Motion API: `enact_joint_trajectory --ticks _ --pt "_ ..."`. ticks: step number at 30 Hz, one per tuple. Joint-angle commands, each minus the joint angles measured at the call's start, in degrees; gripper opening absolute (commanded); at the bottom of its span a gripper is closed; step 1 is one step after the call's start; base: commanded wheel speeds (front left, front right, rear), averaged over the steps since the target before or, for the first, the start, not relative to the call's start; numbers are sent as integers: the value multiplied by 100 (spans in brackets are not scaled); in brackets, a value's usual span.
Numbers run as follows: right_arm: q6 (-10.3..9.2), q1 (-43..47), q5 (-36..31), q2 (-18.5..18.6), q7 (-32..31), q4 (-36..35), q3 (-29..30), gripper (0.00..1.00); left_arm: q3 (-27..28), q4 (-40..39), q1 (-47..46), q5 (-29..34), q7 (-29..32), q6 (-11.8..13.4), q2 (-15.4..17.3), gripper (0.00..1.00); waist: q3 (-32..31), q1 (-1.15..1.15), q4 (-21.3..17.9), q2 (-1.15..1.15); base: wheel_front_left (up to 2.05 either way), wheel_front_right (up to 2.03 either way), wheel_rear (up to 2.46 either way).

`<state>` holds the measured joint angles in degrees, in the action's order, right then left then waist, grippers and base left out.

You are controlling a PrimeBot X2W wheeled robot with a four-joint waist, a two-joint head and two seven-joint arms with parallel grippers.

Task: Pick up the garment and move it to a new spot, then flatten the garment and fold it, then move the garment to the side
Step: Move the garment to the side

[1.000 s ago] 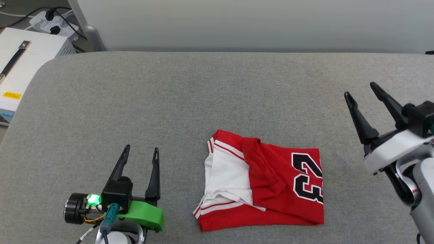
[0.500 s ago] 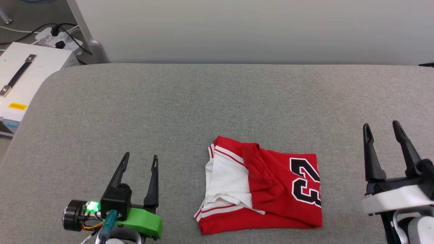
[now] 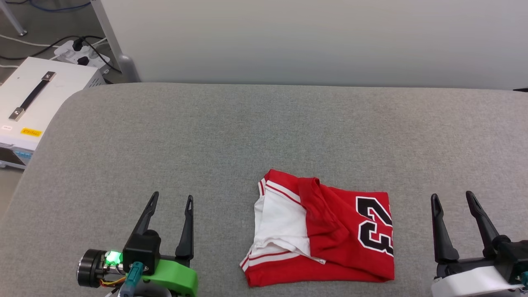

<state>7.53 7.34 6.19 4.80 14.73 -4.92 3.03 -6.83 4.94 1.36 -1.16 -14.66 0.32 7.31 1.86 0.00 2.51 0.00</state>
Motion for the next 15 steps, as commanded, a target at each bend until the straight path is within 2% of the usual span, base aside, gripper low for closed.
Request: enact_joint_trajectory --ticks 1,10,15 --pt "-4 82 -46 -19 27 44 -17 100 7 -28 93 -27 -34 11 10 100 -4 0 7 0 0 0 0" --pt "-4 85 -160 -15 27 186 -63 100 20 -45 105 -25 -34 34 -4 100 -9 0 25 0 0 0 0" --pt "-4 -79 -184 115 27 185 -66 100 25 -37 91 -32 -34 35 -14 100 12 0 46 0 0 0 0"
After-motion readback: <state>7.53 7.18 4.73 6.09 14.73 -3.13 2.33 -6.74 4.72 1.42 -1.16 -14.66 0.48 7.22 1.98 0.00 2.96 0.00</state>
